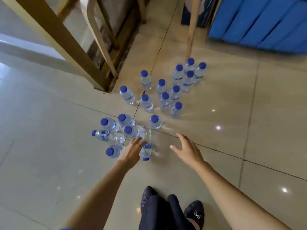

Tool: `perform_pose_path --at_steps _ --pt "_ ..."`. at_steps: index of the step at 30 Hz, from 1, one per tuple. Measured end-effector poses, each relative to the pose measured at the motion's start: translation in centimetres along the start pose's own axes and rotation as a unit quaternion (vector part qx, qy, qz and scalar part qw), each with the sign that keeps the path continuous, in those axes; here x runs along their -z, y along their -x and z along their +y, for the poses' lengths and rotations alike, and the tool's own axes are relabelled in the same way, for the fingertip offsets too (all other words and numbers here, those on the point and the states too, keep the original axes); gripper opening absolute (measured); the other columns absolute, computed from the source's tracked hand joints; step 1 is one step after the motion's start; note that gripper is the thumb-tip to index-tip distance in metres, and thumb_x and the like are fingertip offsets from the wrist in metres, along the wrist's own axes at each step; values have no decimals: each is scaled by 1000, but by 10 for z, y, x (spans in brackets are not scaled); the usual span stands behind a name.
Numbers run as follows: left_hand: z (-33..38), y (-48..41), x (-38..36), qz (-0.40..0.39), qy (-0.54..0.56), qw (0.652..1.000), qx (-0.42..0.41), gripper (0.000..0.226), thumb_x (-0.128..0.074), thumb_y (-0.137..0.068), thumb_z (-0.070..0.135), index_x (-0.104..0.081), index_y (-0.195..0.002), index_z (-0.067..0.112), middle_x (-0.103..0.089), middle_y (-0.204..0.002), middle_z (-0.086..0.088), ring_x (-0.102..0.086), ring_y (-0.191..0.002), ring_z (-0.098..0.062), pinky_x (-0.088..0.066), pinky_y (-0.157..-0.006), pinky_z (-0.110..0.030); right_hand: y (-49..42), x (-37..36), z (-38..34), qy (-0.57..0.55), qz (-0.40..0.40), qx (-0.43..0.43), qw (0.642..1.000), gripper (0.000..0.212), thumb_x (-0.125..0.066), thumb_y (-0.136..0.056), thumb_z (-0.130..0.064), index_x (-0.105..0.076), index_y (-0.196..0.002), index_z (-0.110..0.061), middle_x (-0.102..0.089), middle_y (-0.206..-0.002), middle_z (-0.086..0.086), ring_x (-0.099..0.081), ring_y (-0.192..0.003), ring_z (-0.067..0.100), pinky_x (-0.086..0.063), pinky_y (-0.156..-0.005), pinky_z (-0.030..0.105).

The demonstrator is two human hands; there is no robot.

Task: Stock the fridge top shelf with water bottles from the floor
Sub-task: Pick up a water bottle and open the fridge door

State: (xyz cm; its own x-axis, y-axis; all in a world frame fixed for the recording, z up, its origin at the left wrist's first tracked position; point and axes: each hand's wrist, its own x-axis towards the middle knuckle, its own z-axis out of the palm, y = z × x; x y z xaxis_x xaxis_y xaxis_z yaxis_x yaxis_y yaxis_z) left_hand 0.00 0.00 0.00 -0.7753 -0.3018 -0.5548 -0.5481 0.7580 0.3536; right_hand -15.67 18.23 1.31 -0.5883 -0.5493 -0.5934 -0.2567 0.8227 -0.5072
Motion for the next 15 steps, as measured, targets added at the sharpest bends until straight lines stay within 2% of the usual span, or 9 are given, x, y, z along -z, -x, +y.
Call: perform_pose_path --at_steps 3,5,7,10,13,15 --pt "-29 -40 -37 -32 -82 994 -63 80 -43 -78 -17 -33 -147 23 -12 -160 0 -12 -148 -21 -45 -102 -39 -35 -39 28 34 -14 31 999 65 -59 -90 -41 -35 -147 -21 -39 -151 -2 -39 -137 17 -33 -107 27" --pt "-44 -63 -54 -17 -136 983 -119 83 -47 -77 -18 -33 -147 26 -6 -161 2 -8 -149 -22 -45 -104 -39 -52 -57 41 44 -21 23 999 63 -60 -90 -39 -37 -146 -20 -40 -151 -3 -39 -137 17 -32 -107 26" --pt "-53 -80 -71 17 -192 963 -186 87 -62 -66 -17 -46 -140 25 -22 -158 -4 -22 -146 -28 -46 -100 -40 -64 -73 49 44 -5 20 999 62 -61 -89 -37 -38 -145 -19 -41 -150 -2 -39 -137 16 -33 -107 27" --pt "-50 -95 -81 60 -251 943 -210 78 -79 -47 -10 -66 -116 24 -53 -139 -6 -51 -128 -30 -54 -86 -40 -78 -87 55 30 12 16 999 62 -62 -88 -36 -39 -144 -19 -41 -149 -2 -37 -137 16 -35 -108 30" --pt "-39 -102 -89 97 -264 933 -224 65 -80 -48 0 -67 -106 25 -61 -124 -3 -54 -122 -27 -50 -89 -42 -81 -95 60 25 15 15 999 63 -62 -89 -34 -38 -145 -19 -40 -149 -3 -35 -138 15 -35 -108 30" --pt "-32 -106 -92 112 -271 931 -217 62 -78 -49 3 -64 -105 24 -63 -114 1 -54 -119 -25 -42 -98 -45 -79 -95 65 24 18 7 1000 62 -61 -89 -34 -37 -145 -20 -40 -149 -4 -34 -138 15 -34 -107 29"
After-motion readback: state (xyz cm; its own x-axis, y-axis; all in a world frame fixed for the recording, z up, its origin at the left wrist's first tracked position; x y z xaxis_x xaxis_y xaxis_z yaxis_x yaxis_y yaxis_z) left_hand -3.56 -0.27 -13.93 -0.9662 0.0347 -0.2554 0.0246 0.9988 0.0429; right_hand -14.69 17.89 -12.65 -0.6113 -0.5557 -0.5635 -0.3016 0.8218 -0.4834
